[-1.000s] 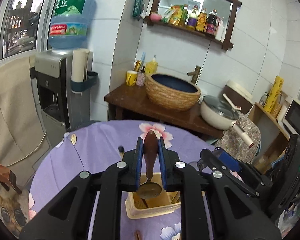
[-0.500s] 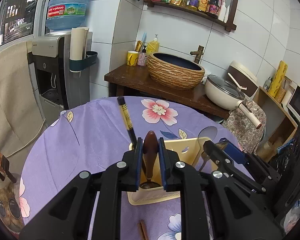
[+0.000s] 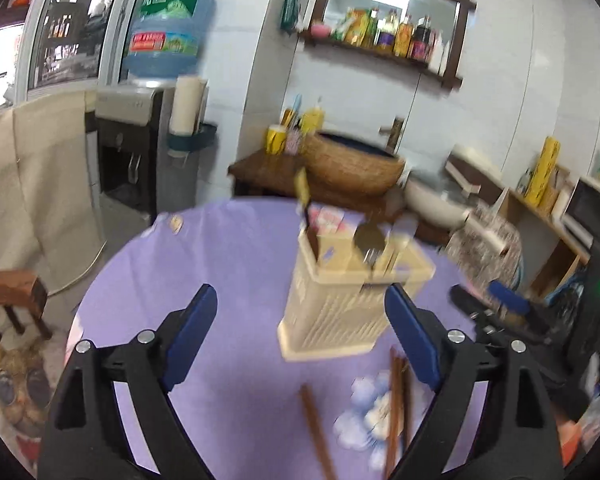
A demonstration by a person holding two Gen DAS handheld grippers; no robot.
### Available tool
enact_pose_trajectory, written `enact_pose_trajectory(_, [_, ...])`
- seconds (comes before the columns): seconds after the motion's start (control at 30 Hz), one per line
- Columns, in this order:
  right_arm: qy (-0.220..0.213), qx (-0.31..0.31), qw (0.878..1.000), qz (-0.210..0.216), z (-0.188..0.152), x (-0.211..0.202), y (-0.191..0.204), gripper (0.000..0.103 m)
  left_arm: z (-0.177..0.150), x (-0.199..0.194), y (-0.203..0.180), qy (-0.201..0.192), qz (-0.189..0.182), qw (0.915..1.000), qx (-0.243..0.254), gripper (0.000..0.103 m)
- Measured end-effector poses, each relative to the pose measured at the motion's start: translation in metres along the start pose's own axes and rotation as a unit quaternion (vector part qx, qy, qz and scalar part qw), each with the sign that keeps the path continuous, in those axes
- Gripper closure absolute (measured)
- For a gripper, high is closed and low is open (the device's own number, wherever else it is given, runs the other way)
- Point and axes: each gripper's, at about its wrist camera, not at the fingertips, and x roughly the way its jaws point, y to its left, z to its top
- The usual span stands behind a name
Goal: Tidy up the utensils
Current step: 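Move both tools back over the remaining chopsticks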
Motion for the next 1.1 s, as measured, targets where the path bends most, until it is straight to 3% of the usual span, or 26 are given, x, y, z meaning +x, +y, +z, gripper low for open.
enact_pose_trajectory(0.1, [0.044,-0.012,0.998,-0.03,-0.034,0.008,0.001,0.028,-0.043,0.012,0.011,0.057,0.024,0.9981,-0.004,0.018])
enact_pose_trajectory(0.2, [0.099,0.015,0.995,-0.02,-0.061,0.024,-0.005,0.032,-0.075,0.026,0.02,0.11,0.027,0.9935,-0.014,0.029])
enact_pose_trajectory(0.3, [0.121,0.02,0.992,-0.029,-0.077,0.034,-0.003,0.034,-0.101,0.04,0.016,0.151,0.018,0.9883,-0.007,0.036])
enact_pose_trajectory(0.5, [0.142,0.022,0.988,-0.048,-0.088,0.046,-0.001,0.037,-0.126,0.051,0.001,0.17,0.022,0.9848,0.028,0.039])
enact_pose_trajectory(0.87, [0.16,0.014,0.986,-0.041,-0.093,0.053,0.0,0.039,-0.138,0.065,-0.01,0.186,0.021,0.9814,0.042,0.039])
enact_pose_trajectory(1.0, [0.163,0.029,0.984,-0.06,-0.092,0.048,-0.017,0.043,-0.138,0.063,-0.004,0.182,0.044,0.9809,0.052,0.039])
enact_pose_trajectory(1.1, [0.157,0.067,0.985,-0.03,-0.09,0.04,-0.034,0.045,-0.134,0.061,0.013,0.183,0.062,0.9807,0.034,0.039])
